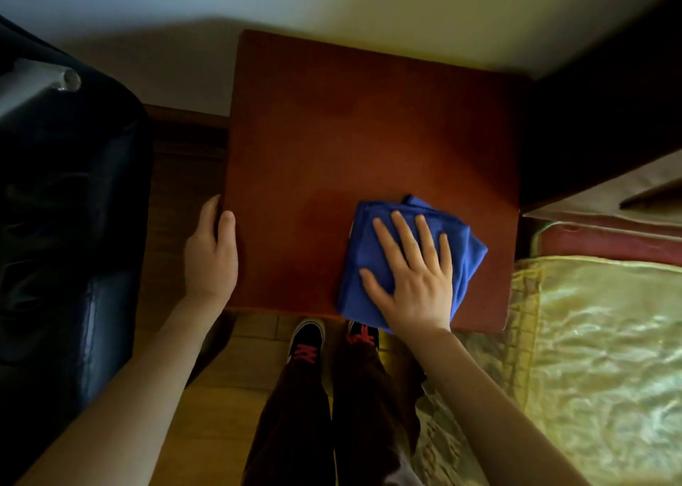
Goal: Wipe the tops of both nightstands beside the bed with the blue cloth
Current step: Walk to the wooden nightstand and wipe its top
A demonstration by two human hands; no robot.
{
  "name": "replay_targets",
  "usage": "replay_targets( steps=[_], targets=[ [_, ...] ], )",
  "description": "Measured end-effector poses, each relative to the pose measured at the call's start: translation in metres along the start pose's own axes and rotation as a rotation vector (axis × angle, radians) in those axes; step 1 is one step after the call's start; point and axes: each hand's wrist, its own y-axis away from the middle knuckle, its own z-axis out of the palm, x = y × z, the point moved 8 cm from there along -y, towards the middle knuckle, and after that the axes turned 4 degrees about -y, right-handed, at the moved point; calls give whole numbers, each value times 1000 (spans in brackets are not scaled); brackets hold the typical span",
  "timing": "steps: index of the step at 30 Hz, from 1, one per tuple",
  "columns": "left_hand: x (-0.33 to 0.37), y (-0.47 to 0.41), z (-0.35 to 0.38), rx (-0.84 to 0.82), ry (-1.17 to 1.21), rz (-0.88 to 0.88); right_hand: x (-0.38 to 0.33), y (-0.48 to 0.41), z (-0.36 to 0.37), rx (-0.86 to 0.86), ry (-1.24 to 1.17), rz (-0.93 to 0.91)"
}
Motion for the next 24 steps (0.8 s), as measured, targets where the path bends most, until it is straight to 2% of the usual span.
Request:
replay_targets(
  steps=[8,13,17,24],
  targets=[
    [-7,-3,0,11,36,27,46,-134,-29,98,-36,89],
    [-5,-3,-1,36,33,35,83,-204,-47,45,-75,100],
    [-2,-1,-1,37,25,36,92,-194,-50,30,-73,43],
    [2,3,-1,38,-3,44,110,-101,-45,68,-25,156]
  ],
)
